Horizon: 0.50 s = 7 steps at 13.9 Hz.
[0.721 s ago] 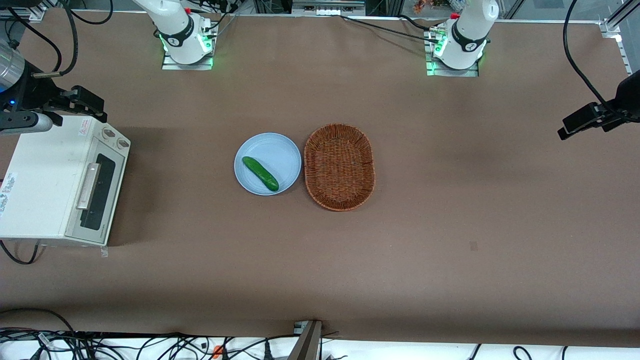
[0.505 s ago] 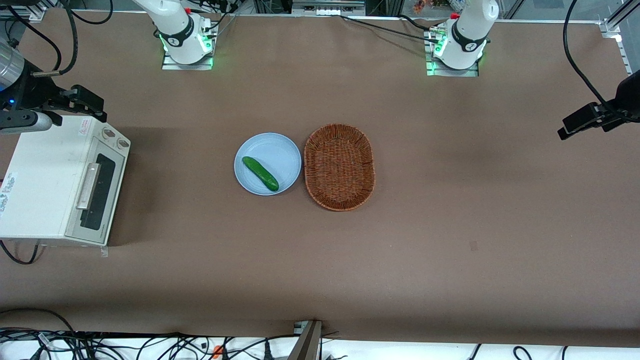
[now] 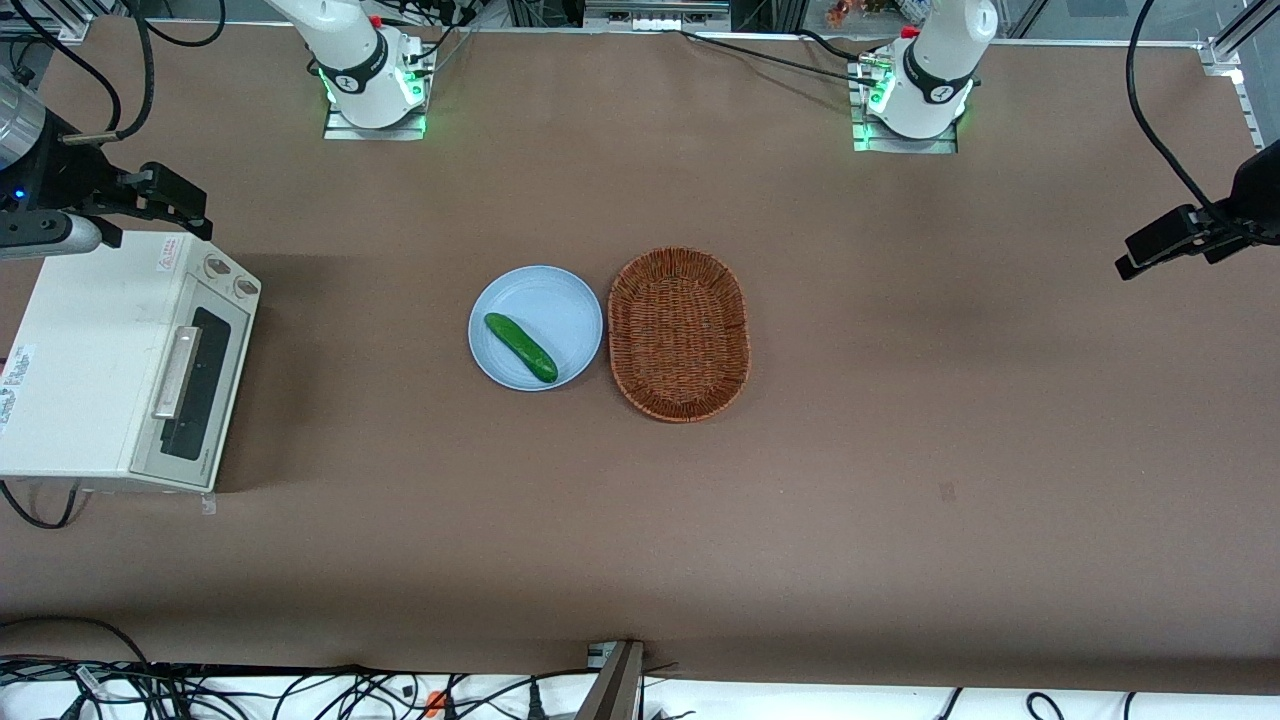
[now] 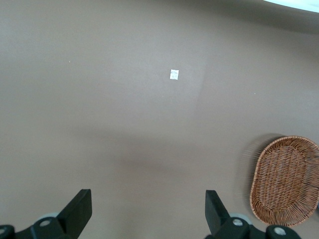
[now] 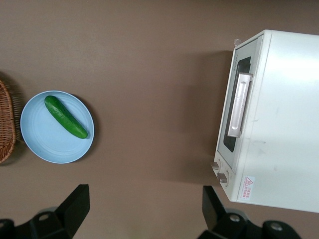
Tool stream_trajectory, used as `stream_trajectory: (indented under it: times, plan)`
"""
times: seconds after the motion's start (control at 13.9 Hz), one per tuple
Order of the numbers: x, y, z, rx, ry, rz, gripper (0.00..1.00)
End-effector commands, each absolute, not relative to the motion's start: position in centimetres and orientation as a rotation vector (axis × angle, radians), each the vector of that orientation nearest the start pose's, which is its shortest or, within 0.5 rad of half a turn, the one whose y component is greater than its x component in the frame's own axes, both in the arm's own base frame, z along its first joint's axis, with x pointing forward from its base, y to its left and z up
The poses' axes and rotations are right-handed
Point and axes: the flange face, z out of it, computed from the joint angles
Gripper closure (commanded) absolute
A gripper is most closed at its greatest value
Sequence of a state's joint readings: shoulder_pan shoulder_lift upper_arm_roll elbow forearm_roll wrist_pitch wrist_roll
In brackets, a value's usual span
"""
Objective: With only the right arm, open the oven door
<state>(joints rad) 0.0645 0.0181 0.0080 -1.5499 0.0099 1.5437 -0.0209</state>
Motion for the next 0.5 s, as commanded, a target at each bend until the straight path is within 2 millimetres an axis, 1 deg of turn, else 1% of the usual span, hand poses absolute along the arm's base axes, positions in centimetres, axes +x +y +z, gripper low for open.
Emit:
stream_trajectory:
  times: [0.0,0.43]
  plan:
    - [55.17,3.86,62.59,-3.132,-0.168,0.031,0.00]
    - [55.13,3.79,62.75,-3.140,-0.145,0.027,0.00]
